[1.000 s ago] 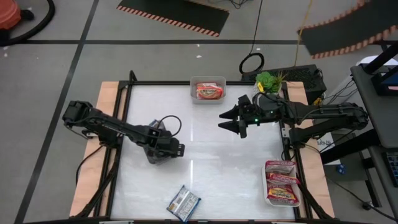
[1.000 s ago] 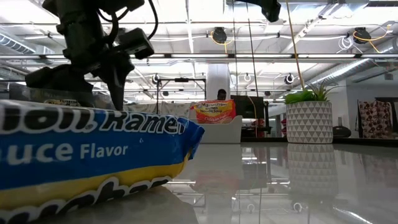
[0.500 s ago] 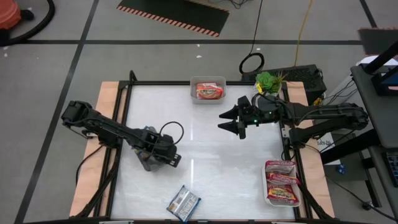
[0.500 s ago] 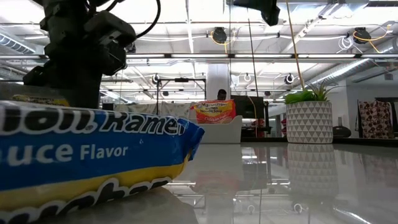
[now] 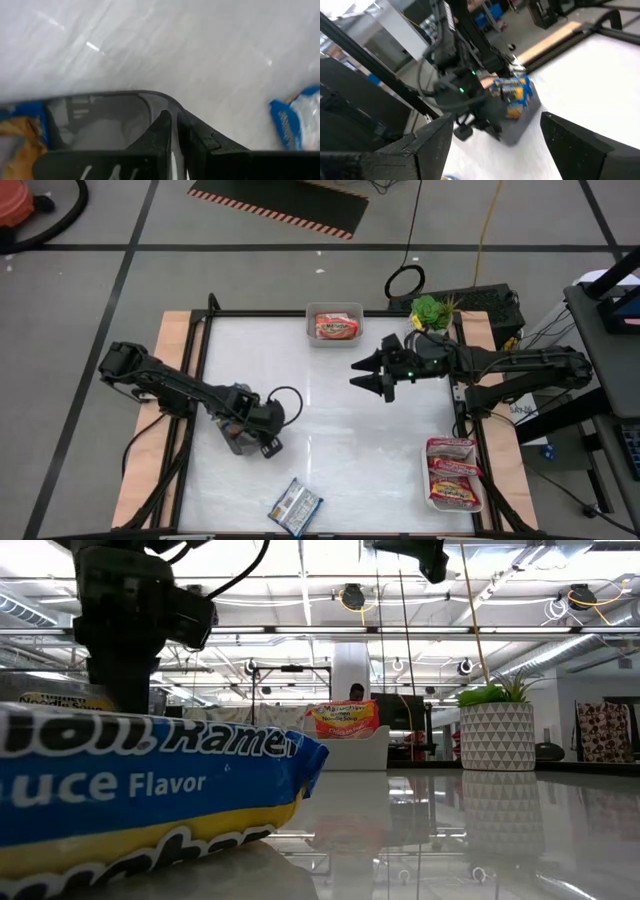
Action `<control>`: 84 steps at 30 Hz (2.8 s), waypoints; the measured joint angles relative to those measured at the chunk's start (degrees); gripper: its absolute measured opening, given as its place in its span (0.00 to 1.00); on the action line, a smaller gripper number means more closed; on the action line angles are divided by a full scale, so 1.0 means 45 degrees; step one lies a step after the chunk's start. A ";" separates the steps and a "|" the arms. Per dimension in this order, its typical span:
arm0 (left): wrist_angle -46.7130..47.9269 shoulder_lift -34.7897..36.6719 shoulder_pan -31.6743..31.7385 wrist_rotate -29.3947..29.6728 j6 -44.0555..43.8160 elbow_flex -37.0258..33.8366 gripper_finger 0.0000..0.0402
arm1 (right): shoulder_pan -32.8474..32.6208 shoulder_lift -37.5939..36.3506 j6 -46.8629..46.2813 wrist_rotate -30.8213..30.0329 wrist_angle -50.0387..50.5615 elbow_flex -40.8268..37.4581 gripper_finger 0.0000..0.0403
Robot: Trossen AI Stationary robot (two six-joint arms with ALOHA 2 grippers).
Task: Sort Maruchan noodles
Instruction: Adjust the black bin on the table, then put the blue noodle pack into the black bin
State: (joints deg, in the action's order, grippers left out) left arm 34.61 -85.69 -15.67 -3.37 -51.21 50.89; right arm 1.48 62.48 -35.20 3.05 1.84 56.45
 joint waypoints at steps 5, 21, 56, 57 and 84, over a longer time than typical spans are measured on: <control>0.0081 -0.0078 0.0065 0.0015 0.2968 0.0337 0.08 | 0.0022 0.0000 0.0136 -0.0024 -0.0353 0.0000 0.72; 0.0334 -0.0058 0.0070 0.0483 0.7452 0.0665 0.08 | 0.0685 0.0000 -0.0118 -0.0049 -0.0363 0.0000 0.72; 0.0796 -0.0026 -0.0242 0.3713 -0.0399 0.4049 0.61 | 0.0235 0.0000 -0.3061 0.0067 -0.0742 0.0000 0.72; 0.0883 -0.0022 -0.0380 0.3998 -0.0322 0.4290 0.61 | 0.0117 0.0000 -0.3130 0.0063 -0.0742 0.0000 0.72; 0.1040 -0.1156 -0.4659 0.5221 -0.5958 0.5695 0.61 | -0.3226 0.0000 -0.3796 0.1382 -0.0606 -0.0010 0.72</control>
State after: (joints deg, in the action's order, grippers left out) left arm 39.29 -90.89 -36.64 20.13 -78.02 76.52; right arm -13.04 62.48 -52.28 9.27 -0.89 56.40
